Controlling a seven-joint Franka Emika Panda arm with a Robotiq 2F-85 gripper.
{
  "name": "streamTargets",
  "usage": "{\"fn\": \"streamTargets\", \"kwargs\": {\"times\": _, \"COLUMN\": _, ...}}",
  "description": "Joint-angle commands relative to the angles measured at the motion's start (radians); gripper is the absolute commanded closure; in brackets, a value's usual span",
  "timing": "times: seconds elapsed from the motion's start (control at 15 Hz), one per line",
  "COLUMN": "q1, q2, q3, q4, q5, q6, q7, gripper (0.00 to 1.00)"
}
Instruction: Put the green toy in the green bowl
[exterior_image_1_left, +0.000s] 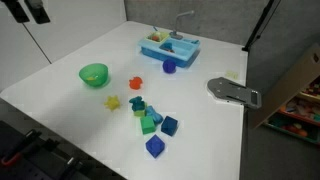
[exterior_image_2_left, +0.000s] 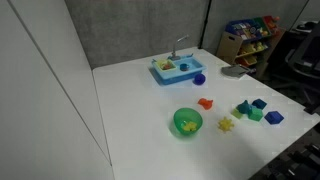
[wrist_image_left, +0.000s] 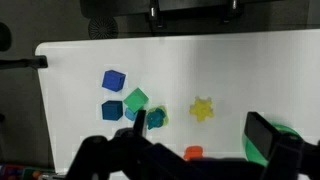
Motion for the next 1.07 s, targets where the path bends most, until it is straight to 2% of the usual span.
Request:
{"fn": "streamTargets", "kwargs": {"times": 0.0, "q1": 0.016, "q2": 0.001, "q3": -0.013, "q4": 0.002, "q5": -0.006, "q6": -0.003, "q7": 0.006, "gripper": 0.0}}
{"fn": "streamTargets", "kwargs": {"times": 0.4, "q1": 0.015, "q2": 0.033, "q3": -0.01, "q4": 0.028, "q5": -0.009, "q6": 0.033, "q7": 0.019, "gripper": 0.0}}
{"fn": "streamTargets", "kwargs": {"times": 1.0, "q1": 0.005, "q2": 0.192, "q3": -0.013, "q4": 0.123, "q5": -0.012, "q6": 0.218, "q7": 0.056, "gripper": 0.0}}
